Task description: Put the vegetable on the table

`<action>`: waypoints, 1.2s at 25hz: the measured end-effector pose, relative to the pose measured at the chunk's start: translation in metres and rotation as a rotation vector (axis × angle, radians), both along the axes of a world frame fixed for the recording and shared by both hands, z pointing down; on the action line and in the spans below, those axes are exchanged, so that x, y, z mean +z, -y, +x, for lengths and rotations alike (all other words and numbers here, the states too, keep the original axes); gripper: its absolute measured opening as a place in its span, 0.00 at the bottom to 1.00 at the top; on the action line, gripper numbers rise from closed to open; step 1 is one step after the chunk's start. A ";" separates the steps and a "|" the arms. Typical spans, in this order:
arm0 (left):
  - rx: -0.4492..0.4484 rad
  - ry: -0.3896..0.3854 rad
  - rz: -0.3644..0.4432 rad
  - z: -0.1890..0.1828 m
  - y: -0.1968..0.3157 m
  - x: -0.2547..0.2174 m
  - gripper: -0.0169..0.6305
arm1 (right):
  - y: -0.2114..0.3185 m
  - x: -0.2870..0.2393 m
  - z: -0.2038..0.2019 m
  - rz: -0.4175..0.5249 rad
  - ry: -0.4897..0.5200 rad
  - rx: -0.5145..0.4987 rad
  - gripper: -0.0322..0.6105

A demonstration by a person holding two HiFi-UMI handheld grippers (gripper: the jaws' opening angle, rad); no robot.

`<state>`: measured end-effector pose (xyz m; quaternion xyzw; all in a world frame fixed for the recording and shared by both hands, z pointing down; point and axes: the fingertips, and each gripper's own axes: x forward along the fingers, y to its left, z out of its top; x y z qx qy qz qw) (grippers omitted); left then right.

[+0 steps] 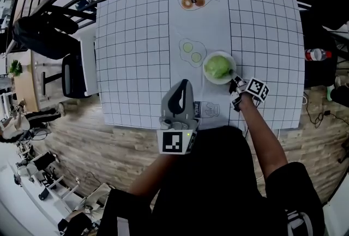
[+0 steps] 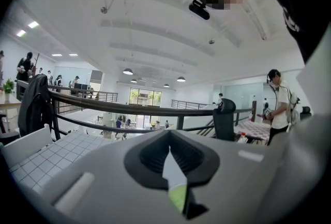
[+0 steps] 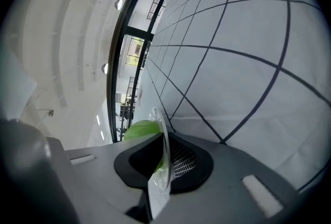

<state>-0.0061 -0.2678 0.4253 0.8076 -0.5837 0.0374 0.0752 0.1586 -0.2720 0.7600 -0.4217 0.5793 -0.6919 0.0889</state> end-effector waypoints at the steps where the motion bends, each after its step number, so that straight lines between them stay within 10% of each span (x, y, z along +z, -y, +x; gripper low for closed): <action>1: -0.004 0.008 -0.017 -0.001 -0.001 0.002 0.04 | 0.000 0.001 0.000 -0.012 -0.002 -0.001 0.09; 15: 0.005 -0.001 -0.012 0.003 -0.020 -0.001 0.04 | -0.027 0.000 0.027 -0.130 -0.053 0.058 0.20; 30: 0.023 0.031 -0.006 -0.019 -0.060 0.003 0.04 | -0.041 -0.077 0.011 0.055 -0.039 0.033 0.17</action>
